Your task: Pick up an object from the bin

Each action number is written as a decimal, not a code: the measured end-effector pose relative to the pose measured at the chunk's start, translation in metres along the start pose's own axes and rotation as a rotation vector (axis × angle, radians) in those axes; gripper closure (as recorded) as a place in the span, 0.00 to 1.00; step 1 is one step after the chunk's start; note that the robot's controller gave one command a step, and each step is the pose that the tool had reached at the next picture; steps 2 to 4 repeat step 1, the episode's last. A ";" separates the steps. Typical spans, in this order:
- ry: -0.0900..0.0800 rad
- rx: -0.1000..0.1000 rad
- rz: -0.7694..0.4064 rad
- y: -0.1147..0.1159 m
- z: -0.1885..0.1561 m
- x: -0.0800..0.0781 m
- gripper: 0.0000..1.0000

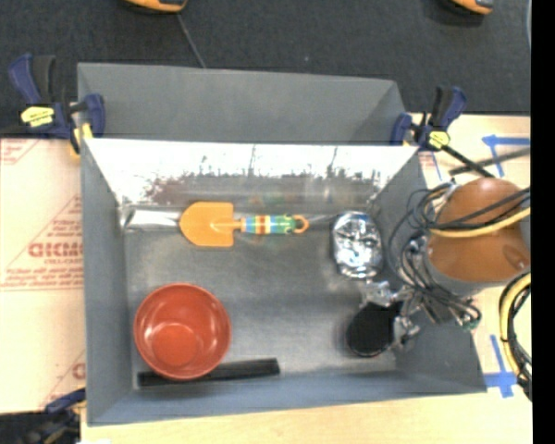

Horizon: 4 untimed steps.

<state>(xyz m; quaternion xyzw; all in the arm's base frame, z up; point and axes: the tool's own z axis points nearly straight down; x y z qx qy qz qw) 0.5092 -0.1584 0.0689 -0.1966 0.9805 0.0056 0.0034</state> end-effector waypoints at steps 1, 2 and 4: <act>0.000 0.000 0.001 0.000 0.000 0.000 1.00; 0.000 0.000 0.001 0.000 0.000 0.000 1.00; 0.000 0.000 0.001 0.000 0.000 0.000 1.00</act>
Offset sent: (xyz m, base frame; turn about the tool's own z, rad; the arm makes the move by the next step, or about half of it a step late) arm -0.0009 0.0005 0.0931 -0.0452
